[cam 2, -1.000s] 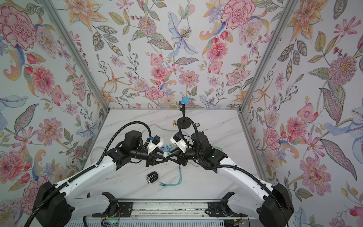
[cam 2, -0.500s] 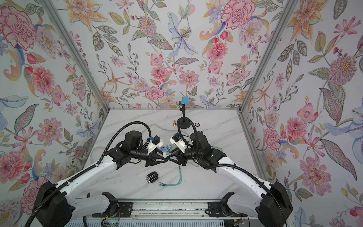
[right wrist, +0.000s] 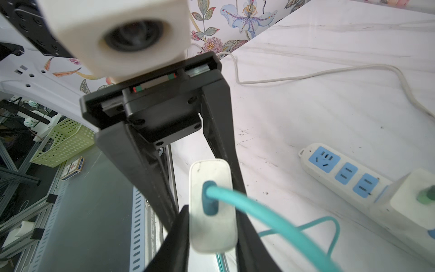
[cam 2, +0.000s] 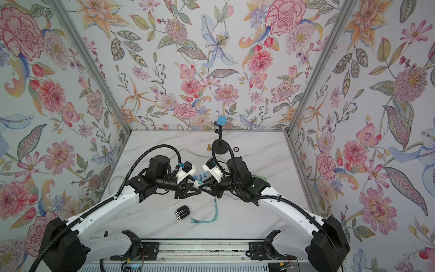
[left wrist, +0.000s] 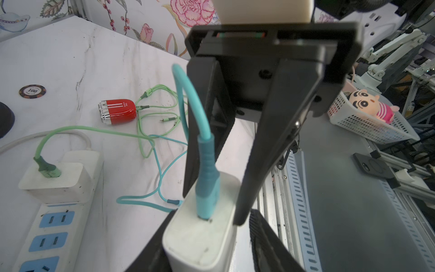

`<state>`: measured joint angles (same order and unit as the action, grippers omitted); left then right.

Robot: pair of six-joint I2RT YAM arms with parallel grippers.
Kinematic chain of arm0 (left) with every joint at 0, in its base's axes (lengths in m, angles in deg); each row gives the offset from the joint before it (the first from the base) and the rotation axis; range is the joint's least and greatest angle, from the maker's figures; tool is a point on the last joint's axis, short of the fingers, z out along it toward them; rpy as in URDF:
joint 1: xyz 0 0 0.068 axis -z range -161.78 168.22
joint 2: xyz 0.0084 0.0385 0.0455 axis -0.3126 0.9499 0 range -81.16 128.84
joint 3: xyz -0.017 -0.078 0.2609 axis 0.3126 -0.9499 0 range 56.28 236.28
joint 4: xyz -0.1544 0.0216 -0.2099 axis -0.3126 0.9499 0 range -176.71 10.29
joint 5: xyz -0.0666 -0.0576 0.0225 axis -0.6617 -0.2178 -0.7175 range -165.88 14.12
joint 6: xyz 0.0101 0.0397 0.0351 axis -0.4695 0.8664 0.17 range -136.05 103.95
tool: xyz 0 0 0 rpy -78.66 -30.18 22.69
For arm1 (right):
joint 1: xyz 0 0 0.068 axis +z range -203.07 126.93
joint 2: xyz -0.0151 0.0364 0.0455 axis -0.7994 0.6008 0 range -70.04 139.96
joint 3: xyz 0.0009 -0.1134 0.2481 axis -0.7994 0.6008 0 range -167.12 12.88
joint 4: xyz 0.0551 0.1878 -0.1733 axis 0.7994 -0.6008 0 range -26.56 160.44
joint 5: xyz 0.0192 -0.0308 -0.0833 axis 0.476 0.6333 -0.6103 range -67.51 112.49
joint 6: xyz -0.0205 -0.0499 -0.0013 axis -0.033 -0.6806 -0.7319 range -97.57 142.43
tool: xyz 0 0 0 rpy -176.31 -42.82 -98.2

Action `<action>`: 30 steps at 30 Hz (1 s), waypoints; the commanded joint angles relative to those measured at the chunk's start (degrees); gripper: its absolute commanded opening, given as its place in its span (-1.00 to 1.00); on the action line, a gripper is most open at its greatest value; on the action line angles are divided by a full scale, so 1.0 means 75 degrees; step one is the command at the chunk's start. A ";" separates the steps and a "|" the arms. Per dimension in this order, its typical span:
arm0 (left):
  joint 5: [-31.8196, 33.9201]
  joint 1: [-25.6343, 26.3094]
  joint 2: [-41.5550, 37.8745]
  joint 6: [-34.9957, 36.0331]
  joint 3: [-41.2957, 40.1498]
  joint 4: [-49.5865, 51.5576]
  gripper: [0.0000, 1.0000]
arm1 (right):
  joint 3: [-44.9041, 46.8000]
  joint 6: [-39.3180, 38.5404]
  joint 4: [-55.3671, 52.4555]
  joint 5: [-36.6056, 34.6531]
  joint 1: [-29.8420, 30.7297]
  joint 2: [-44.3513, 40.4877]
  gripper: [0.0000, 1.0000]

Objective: Charge the electric shaver
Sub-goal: Pick up the plug from the center of the board, then insert the plug into the socket.

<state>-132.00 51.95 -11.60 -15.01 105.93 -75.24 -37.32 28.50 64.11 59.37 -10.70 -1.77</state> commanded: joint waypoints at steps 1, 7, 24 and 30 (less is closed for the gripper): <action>0.0100 -0.0081 -0.0084 0.0260 0.0265 -0.0146 0.11 | -0.0241 0.0116 0.0024 -0.0506 0.0003 0.0038 -1.00; 0.0400 -0.0310 -0.0322 0.0491 0.0284 0.0320 0.23 | -0.0279 0.0149 -0.0013 -0.1304 -0.0025 0.0004 -1.00; 0.4946 -0.1312 -0.1713 -0.0629 -0.0617 -0.0984 0.27 | -0.1243 -0.0380 0.0306 -0.5524 0.1077 0.1642 -1.00; 0.6640 -0.1446 -0.1910 -0.0818 -0.0803 -0.1150 0.28 | -0.1254 -0.0236 0.1396 -0.6986 0.1452 0.2753 -1.00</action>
<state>-91.74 41.94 -24.46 -19.23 100.77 -81.49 -45.67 27.12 68.24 15.48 -0.28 16.61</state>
